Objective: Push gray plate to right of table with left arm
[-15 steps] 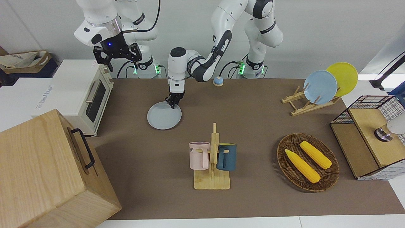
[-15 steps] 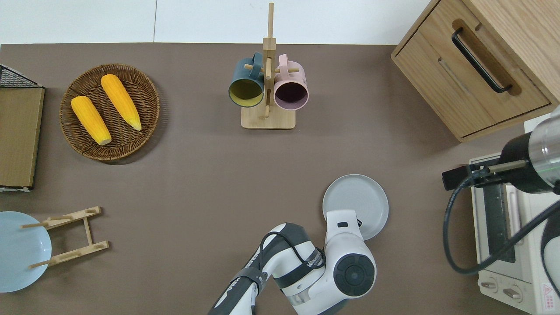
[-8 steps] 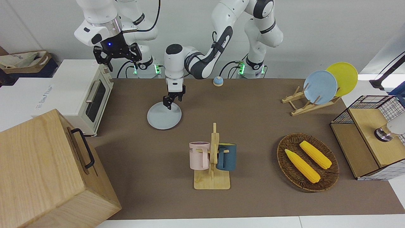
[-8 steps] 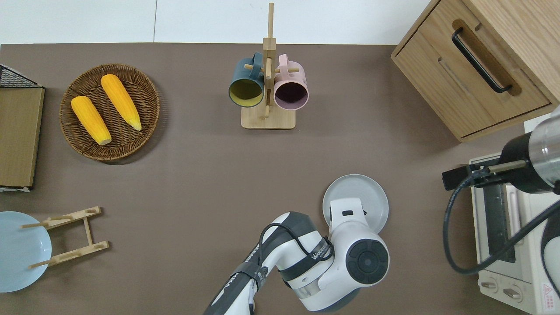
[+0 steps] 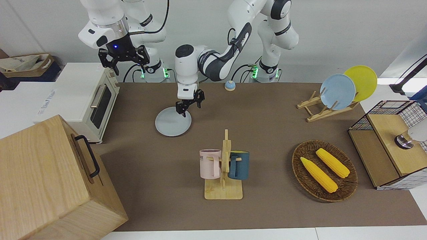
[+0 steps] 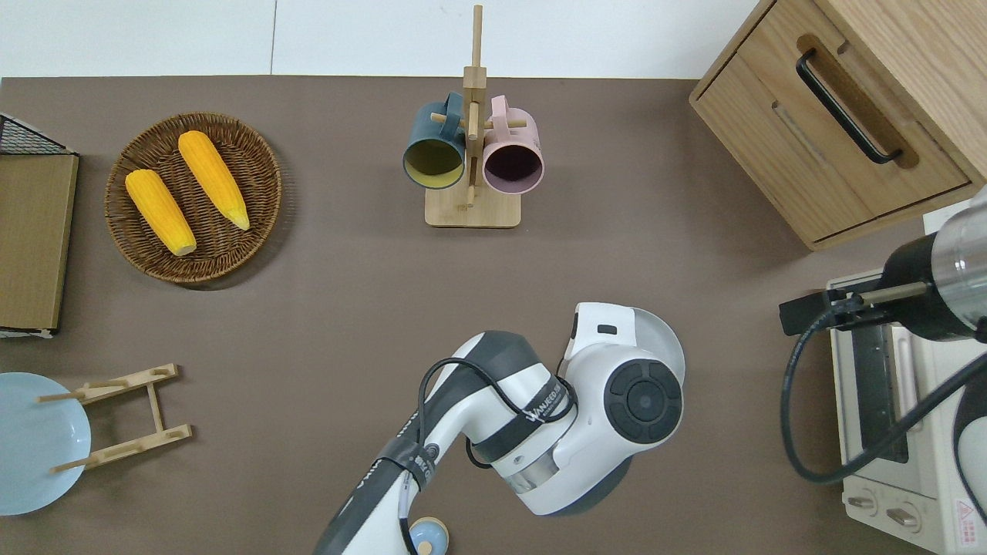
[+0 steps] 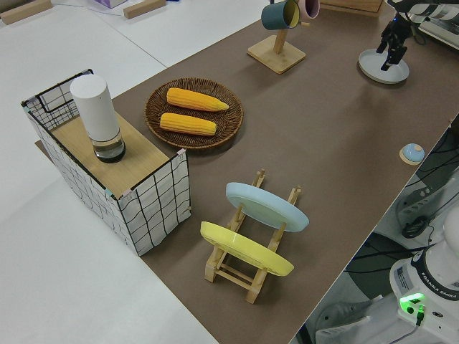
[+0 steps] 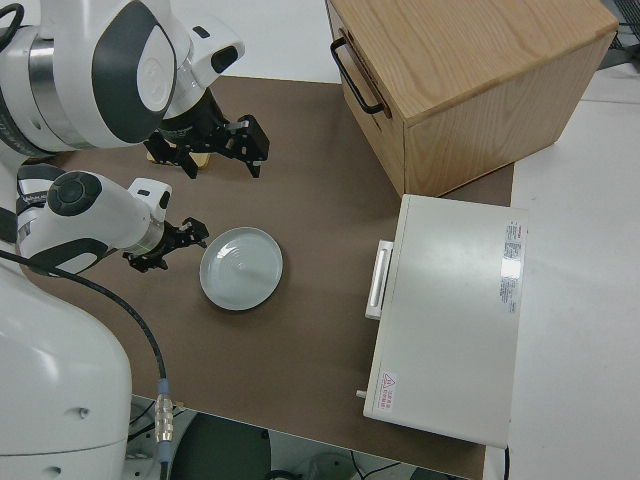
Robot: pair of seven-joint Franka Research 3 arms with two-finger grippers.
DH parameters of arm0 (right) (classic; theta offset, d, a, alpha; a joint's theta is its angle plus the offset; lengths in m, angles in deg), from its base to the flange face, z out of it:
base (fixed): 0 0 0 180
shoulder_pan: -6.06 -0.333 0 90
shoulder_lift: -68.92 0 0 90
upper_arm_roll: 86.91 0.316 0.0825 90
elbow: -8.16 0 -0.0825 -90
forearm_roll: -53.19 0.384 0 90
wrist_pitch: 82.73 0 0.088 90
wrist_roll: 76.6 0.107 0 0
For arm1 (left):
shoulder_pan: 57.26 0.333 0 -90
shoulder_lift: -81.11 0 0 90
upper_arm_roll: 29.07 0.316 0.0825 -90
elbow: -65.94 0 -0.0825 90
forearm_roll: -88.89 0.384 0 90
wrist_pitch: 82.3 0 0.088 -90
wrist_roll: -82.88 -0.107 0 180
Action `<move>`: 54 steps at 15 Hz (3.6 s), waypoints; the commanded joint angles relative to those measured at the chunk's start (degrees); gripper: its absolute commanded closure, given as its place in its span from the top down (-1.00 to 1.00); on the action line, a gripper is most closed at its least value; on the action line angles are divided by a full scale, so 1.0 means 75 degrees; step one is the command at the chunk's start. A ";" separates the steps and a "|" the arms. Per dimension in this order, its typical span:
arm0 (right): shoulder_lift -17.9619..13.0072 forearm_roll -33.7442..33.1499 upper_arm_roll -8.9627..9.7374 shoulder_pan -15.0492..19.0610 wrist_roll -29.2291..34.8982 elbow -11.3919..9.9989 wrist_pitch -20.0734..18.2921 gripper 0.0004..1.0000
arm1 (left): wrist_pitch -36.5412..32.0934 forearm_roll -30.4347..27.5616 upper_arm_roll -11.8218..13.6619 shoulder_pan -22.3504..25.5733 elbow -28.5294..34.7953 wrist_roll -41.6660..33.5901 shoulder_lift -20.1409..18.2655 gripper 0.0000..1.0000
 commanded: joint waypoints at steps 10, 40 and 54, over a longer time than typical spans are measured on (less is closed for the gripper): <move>-0.0023 0.0078 0.0114 0.0154 0.0007 0.0061 -0.0122 0.97 | -0.2842 -0.0023 -0.0013 0.1826 -0.0002 -0.5622 -0.1826 0.97; -0.0023 0.0078 0.0103 0.0154 0.0007 0.0061 -0.0110 0.97 | -0.4732 -0.0820 0.1018 0.5285 0.1017 -1.1050 -0.5167 0.97; -0.0023 0.0078 0.0114 0.0154 0.0007 0.0061 -0.0110 0.97 | -0.3630 -0.0785 0.0948 0.5273 0.2506 -1.0956 -0.5858 1.00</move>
